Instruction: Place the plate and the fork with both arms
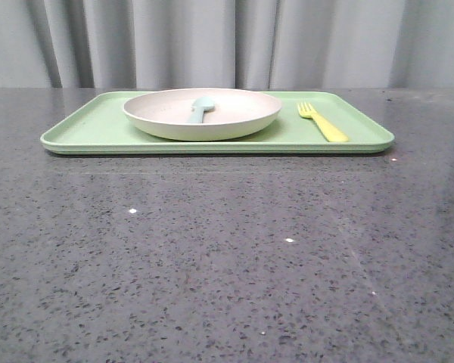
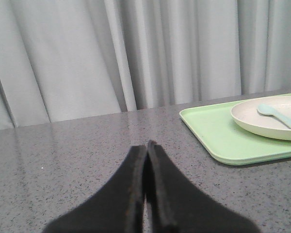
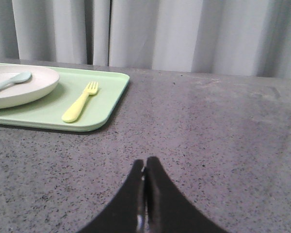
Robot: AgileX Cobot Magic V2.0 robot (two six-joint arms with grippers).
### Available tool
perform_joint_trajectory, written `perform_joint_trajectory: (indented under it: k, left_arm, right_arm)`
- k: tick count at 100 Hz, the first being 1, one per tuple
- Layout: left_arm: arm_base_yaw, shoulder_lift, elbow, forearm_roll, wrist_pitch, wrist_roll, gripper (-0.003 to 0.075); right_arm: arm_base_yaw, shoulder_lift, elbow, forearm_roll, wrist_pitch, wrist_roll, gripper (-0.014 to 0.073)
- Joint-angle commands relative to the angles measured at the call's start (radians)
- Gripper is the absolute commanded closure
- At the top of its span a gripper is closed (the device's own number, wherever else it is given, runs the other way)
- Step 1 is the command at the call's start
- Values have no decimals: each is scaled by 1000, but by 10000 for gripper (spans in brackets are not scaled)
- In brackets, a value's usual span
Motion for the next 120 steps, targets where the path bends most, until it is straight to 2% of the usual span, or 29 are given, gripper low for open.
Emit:
perform_joint_trajectory:
  k: [1, 26, 120]
  left_arm:
    - [-6, -32, 14, -10, -73, -13, 741]
    - [-6, -32, 14, -10, -73, -13, 741]
    - [-6, -32, 14, -10, -73, -13, 741]
  right_arm:
    - [-7, 8, -6, 0, -95, -13, 713]
    - [-7, -65, -6, 0, -61, -13, 713]
    - [-7, -63, -6, -1, -62, -13, 713]
